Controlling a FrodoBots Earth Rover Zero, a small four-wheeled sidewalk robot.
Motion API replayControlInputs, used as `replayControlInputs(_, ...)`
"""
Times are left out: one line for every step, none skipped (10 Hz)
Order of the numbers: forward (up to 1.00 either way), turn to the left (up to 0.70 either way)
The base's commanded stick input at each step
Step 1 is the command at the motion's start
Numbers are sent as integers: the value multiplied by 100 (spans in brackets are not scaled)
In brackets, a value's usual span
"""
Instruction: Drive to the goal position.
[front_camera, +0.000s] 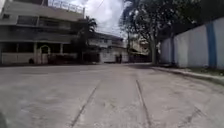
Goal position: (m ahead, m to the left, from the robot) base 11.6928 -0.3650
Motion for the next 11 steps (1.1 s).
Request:
replayControlInputs(100, 0)
replayControlInputs(100, 0)
replayControlInputs(100, 0)
replayControlInputs(100, 0)
replayControlInputs(100, 0)
replayControlInputs(100, 0)
replayControlInputs(100, 0)
replayControlInputs(100, 0)
replayControlInputs(100, 0)
replayControlInputs(100, 0)
replayControlInputs(100, 0)
